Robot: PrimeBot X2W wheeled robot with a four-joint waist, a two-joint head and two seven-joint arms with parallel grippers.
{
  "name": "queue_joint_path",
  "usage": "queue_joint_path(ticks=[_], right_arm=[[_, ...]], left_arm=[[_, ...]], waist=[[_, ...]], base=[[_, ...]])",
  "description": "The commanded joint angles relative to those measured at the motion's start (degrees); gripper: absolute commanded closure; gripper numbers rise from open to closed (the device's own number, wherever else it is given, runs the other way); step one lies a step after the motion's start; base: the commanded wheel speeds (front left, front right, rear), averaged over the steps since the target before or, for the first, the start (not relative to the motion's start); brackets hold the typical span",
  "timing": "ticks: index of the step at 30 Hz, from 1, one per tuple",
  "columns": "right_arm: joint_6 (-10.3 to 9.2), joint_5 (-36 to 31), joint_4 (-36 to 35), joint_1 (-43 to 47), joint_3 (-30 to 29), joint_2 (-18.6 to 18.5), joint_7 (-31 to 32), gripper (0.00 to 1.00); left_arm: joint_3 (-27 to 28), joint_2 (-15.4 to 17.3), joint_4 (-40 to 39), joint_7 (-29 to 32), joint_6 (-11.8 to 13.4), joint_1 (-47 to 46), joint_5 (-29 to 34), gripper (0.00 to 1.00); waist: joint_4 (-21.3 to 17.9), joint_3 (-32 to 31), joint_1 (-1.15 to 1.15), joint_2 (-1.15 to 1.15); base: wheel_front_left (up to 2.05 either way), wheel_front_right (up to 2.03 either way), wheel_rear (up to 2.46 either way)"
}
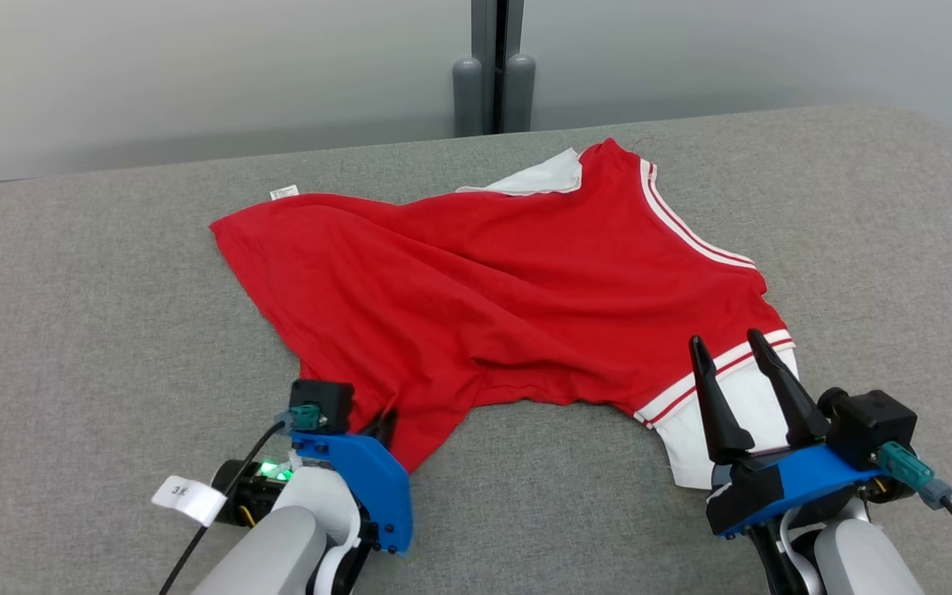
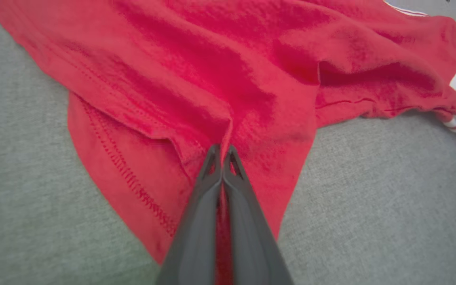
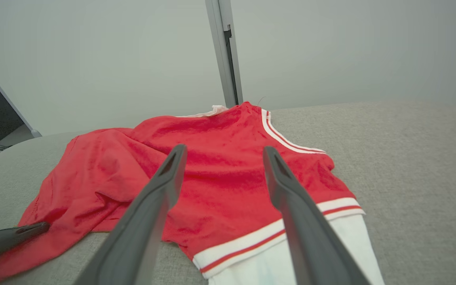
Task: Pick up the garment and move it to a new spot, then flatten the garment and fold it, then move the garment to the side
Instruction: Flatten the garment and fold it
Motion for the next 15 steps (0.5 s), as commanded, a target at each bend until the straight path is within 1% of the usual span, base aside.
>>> queue_joint_path(ticks=[1, 7, 12, 13, 15], right_arm=[[0.01, 0.08, 0.12, -0.51, -0.18, -0.11, -0.27, 0.00], [0.01, -0.20, -0.01, -0.03, -0.60, -0.11, -0.20, 0.00], [0.01, -0.23, -0.16, -0.31, -0.27, -0.11, 0.05, 0.00], [0.01, -0.12, -0.15, -0.46, -0.12, -0.11, 0.07, 0.00], [0.01, -0.06, -0.07, -0.52, -0.01, -0.11, 0.08, 0.00]], left_arm=[[0.63, 0.25, -0.05, -1.04, -0.18, -1.03, -0.54, 1.00], [3.76, 1.44, -1.41, -5.24, 0.19, -0.27, -2.07, 1.00], [3.98, 3.06, -0.92, -6.52, -0.13, -1.60, -1.22, 1.00], [3.48, 3.61, -0.18, -7.04, -0.08, -2.11, -0.37, 0.02], [3.26, 3.74, 0.17, -7.14, -0.25, -2.22, -0.14, 0.00]], waist=[[0.06, -0.04, 0.00, 0.00], [0.61, -0.10, 0.00, 0.00], [0.98, 0.07, 0.00, 0.00], [0.96, 0.12, 0.00, 0.00], [0.91, 0.07, 0.00, 0.00]], base=[[0.00, 0.00, 0.00], [0.00, 0.00, 0.00], [0.00, 0.00, 0.00], [0.00, 0.00, 0.00], [0.00, 0.00, 0.00]])
